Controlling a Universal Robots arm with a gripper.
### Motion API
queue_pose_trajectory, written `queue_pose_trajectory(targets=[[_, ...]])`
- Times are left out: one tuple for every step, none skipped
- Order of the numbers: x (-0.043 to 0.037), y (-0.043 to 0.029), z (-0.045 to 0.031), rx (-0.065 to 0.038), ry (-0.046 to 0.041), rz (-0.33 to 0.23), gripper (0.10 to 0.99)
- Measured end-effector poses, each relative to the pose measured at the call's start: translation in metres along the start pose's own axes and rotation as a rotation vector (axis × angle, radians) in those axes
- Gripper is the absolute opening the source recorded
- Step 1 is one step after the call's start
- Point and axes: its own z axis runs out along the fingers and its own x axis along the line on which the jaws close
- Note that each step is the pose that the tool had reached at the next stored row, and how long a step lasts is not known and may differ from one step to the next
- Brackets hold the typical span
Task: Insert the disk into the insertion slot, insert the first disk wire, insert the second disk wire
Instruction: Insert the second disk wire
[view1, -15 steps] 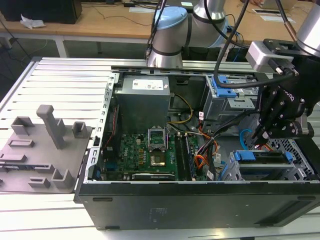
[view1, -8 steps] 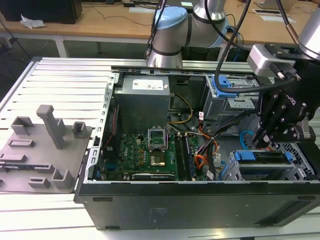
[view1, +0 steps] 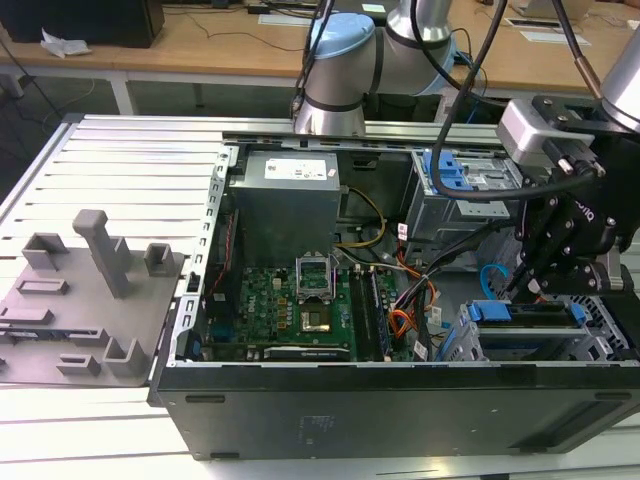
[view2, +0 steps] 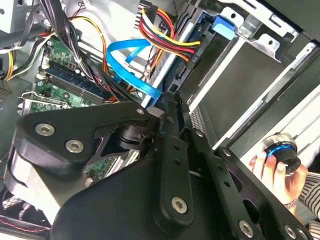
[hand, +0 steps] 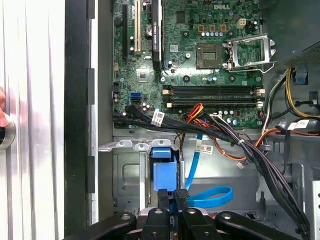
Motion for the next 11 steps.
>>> queue_pose_trajectory(targets=[[0.0002,-0.0007,0.0004,0.000,-0.0017,0.000,0.161],[0.0002,-0.0020,0.0017,-0.001,-0.0051,0.000,0.161],[0.0001,-0.0028,0.0027,-0.002,-0.0073,0.000,0.161],[0.0001,-0.0035,0.0036,-0.002,-0.0087,0.000,0.161],[-0.0002,-0.0064,0.0053,-0.004,-0.0109,-0.001,0.161],[-0.0005,-0.0083,0.0063,-0.005,-0.0126,-0.001,0.161],[-0.0007,-0.0108,0.0078,-0.006,-0.0146,-0.001,0.161],[-0.0009,-0.0131,0.0092,-0.007,-0.0166,-0.001,0.161],[-0.0010,-0.0143,0.0099,-0.008,-0.0177,-0.001,0.161],[-0.0010,-0.0152,0.0103,-0.008,-0.0182,-0.001,0.161],[-0.0011,-0.0166,0.0105,-0.008,-0.0187,-0.001,0.161]])
